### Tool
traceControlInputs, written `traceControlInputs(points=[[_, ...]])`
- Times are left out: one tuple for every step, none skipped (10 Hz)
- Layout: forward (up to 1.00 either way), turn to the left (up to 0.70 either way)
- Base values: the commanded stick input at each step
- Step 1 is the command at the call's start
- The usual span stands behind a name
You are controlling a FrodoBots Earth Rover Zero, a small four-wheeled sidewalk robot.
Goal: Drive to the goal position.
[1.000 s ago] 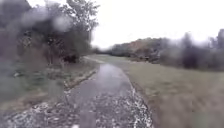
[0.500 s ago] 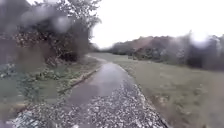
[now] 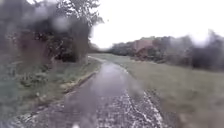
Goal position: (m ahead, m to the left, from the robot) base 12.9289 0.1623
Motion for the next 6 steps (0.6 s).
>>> traceControlInputs(points=[[1.00,0.00],[1.00,0.00],[1.00,0.00],[1.00,0.00],[1.00,0.00],[1.00,0.00]])
